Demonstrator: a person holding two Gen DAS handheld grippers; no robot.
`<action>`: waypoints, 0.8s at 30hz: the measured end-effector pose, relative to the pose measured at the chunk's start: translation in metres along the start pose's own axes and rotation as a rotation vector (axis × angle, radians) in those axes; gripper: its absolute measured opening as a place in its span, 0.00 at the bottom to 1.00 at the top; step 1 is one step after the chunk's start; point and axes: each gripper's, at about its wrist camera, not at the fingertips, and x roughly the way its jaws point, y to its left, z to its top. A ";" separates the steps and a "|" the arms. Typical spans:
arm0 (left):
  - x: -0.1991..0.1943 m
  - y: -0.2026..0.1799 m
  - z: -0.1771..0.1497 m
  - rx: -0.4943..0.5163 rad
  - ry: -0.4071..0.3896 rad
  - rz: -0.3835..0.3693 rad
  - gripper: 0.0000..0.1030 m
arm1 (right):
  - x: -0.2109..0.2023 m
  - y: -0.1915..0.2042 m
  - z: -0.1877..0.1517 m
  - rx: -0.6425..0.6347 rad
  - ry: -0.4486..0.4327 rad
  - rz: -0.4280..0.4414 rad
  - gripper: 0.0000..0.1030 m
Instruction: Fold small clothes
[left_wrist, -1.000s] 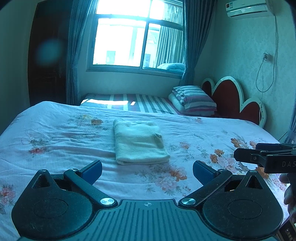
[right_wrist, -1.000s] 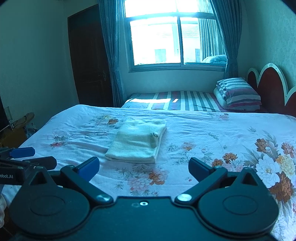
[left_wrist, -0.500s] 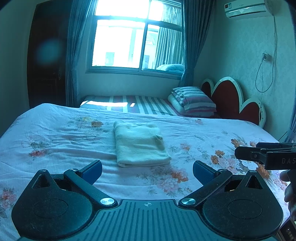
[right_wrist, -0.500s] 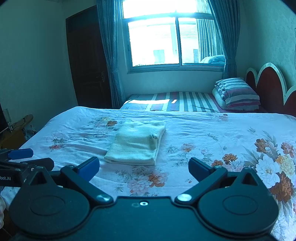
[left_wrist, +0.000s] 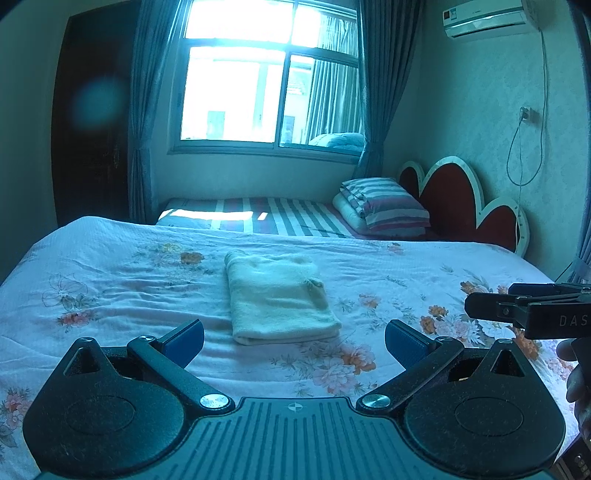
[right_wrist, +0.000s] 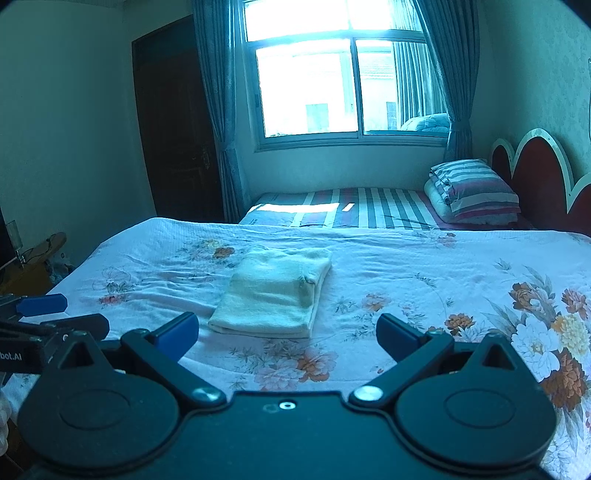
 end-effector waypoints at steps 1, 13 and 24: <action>0.000 0.000 0.000 -0.001 -0.001 0.000 1.00 | 0.000 0.000 0.000 0.001 0.001 0.000 1.00; -0.001 0.001 -0.001 0.002 -0.003 -0.003 1.00 | 0.004 0.000 -0.004 -0.001 0.015 0.003 1.00; 0.002 -0.004 0.002 0.008 -0.008 -0.028 1.00 | 0.006 -0.005 -0.003 -0.008 0.017 -0.002 1.00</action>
